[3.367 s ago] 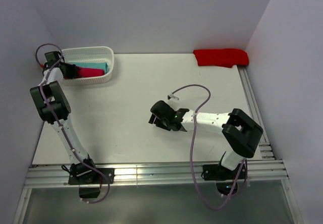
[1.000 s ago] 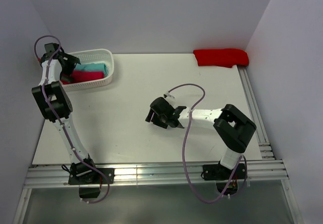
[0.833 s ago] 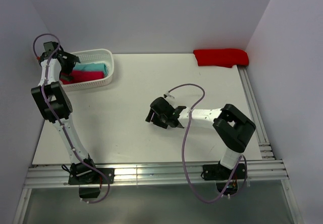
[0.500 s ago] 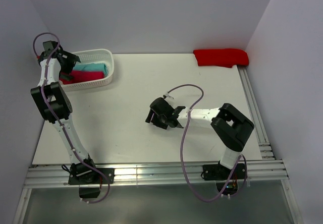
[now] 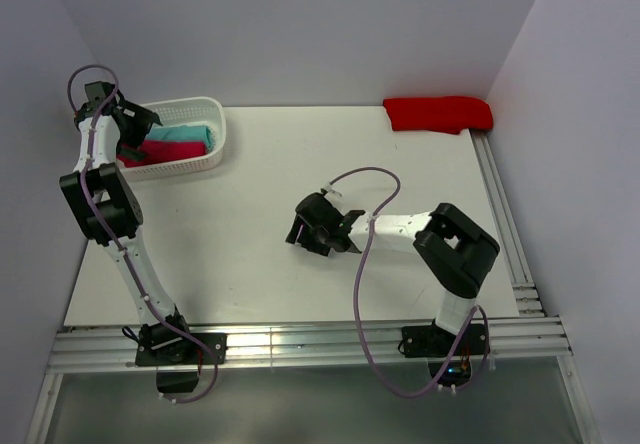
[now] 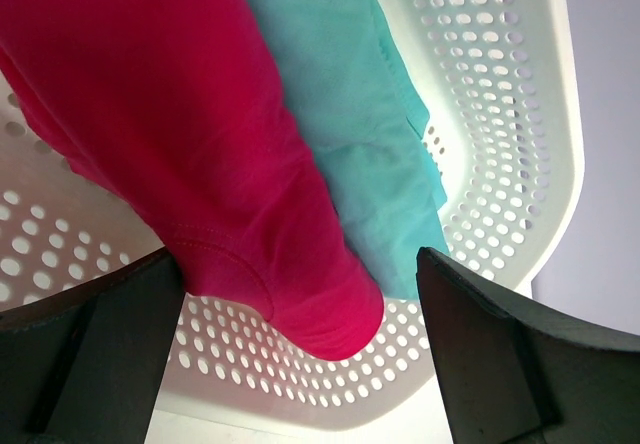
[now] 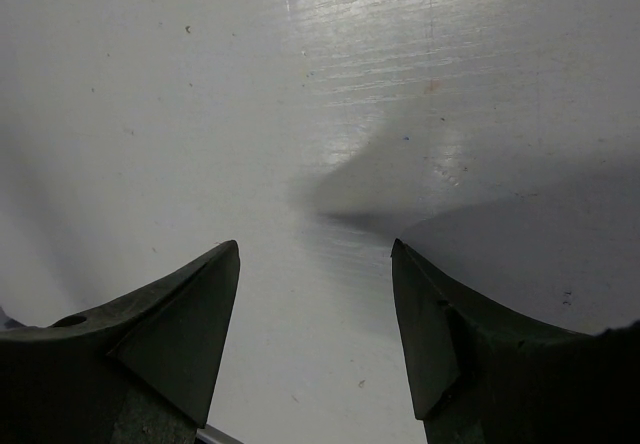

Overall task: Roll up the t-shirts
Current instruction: Place the rolled tshirt into the container

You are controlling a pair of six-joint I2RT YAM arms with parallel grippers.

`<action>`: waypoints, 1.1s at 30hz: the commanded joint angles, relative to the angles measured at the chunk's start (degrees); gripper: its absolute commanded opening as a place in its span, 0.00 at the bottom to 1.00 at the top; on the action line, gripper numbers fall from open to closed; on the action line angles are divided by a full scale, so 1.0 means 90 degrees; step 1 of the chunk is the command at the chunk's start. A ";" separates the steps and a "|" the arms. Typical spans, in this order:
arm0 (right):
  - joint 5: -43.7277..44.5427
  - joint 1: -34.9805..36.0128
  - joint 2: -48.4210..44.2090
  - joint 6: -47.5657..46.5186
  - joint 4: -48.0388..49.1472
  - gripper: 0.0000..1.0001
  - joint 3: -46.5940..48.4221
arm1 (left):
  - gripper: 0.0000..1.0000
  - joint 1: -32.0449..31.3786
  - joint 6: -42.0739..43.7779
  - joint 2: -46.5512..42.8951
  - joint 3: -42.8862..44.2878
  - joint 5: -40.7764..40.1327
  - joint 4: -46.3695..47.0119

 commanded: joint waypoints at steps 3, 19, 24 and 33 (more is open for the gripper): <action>-0.0034 -0.0064 0.0136 -0.0129 0.0147 0.70 0.0200 | 0.99 -0.0027 0.0227 -0.0497 -0.0094 0.0191 -0.0123; -0.0151 -0.0074 0.0312 -0.0139 0.0283 0.69 0.0278 | 0.99 -0.0017 0.0491 -0.0634 -0.0006 0.0337 -0.0250; -0.0180 -0.0074 0.0332 -0.0139 0.0313 0.69 0.0259 | 0.99 -0.0027 0.0549 -0.0585 0.0043 0.0396 -0.0231; -0.0220 -0.0074 0.0410 -0.0139 0.0332 0.69 0.0288 | 0.99 -0.0046 0.0656 -0.0614 0.0023 0.0601 -0.0270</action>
